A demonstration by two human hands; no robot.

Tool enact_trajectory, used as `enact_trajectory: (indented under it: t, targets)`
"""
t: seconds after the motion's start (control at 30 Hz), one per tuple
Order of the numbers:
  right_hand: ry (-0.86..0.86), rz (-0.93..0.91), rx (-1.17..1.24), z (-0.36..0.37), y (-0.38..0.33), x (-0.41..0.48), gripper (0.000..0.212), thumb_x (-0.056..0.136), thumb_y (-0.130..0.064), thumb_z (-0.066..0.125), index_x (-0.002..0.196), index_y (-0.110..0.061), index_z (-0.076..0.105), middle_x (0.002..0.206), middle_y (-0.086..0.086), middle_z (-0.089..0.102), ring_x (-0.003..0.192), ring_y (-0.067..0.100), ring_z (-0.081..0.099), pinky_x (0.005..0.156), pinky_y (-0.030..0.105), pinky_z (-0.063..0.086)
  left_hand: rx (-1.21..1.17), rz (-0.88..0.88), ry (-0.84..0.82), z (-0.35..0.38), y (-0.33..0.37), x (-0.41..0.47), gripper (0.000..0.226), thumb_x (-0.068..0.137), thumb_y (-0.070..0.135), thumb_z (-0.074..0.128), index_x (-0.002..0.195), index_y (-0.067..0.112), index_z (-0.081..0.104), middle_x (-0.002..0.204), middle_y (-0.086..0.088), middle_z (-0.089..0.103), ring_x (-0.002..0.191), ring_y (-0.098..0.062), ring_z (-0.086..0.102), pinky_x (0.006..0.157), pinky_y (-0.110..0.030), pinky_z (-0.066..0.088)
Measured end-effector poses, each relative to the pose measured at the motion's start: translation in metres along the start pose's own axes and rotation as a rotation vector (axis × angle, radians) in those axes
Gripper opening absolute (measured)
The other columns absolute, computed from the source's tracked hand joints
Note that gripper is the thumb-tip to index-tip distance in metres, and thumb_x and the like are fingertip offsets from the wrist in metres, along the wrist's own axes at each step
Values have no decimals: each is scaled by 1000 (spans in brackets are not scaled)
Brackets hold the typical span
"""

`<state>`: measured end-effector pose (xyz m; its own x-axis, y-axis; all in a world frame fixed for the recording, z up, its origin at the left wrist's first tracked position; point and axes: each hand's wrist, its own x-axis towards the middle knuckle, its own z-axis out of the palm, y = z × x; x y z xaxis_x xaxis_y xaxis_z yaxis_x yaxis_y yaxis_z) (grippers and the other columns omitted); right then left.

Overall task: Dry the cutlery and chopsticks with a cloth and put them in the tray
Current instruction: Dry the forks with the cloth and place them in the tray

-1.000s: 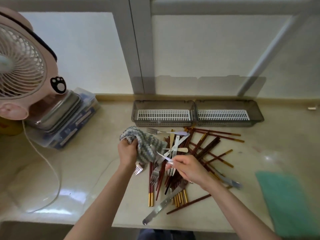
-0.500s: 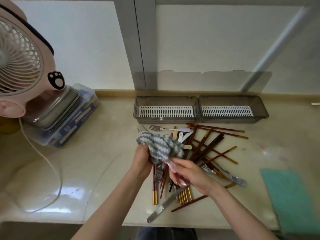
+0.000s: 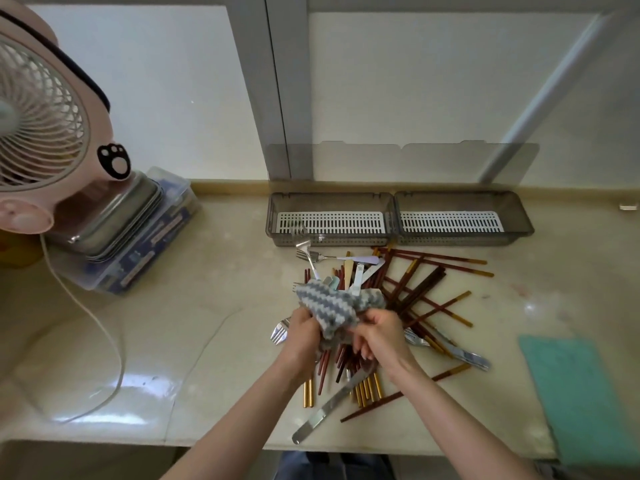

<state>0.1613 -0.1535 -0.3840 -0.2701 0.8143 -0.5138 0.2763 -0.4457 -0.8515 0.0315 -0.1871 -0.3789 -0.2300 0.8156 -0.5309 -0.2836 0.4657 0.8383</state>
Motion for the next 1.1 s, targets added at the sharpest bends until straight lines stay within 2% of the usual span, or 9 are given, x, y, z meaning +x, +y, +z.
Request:
enact_trajectory:
  t: [0.1,0.2,0.27,0.43,0.57,0.7,0.87,0.97,1.1]
  targets:
    - [211,-170,164,-14,-14,10,5,87,-14,61,86,-10,63,70,2,58,54,8,45,48,14,36,212,35,83,-12,14,14,23,94,0,39,86,2,60,81,-8,66,75,-19,66,60,-28,54]
    - [86,-190,34,-9,-39,33,16,92,-28,57,102,-19,66,87,-4,65,63,5,49,56,15,37,481,118,-74,-18,25,20,24,90,-5,39,81,2,60,81,-7,65,77,-19,63,67,-28,53]
    - [-4,-194,-46,2,-52,47,19,94,-26,55,93,-17,71,72,-10,64,50,8,43,46,15,33,548,151,-141,-15,26,19,22,88,-5,42,83,1,62,81,-5,65,74,-16,62,63,-22,50]
    - [24,-257,-63,1,-95,84,24,97,-19,49,93,-3,67,71,-1,63,40,2,47,41,14,37,297,18,-139,-24,29,18,16,95,15,50,91,9,64,87,-8,69,76,-17,67,66,-29,56]
    - [146,-432,-809,-6,-118,135,24,98,-26,50,106,-17,70,82,-5,68,62,9,54,60,23,43,136,-1,-219,-45,25,9,25,79,33,58,102,22,62,101,-7,71,98,-25,66,87,-40,54]
    - [128,-438,-1152,-9,-119,171,41,92,-31,59,132,-23,54,129,5,57,114,22,56,95,37,46,125,-15,-245,-53,22,0,43,64,40,67,103,24,59,96,3,71,91,-11,67,76,-25,55]
    - [189,-710,-1028,-7,-92,149,18,96,-27,50,100,-17,65,92,-3,61,76,11,58,70,26,47,85,2,-138,-56,13,-6,93,56,18,83,127,-20,38,96,-22,60,55,4,64,51,-9,47]
    - [84,-677,-1129,-9,-44,131,24,97,-30,47,98,-17,68,90,-4,60,73,10,55,65,25,44,-37,-15,-71,-63,8,-7,141,6,33,88,120,-31,35,96,-40,53,79,-17,71,47,-9,44]
    - [121,-511,-1236,-15,-8,136,33,98,-30,44,124,-15,58,118,4,52,102,21,56,75,36,51,-189,-104,-139,-68,0,8,101,11,48,92,95,3,60,91,-13,65,71,-11,70,60,-19,54]
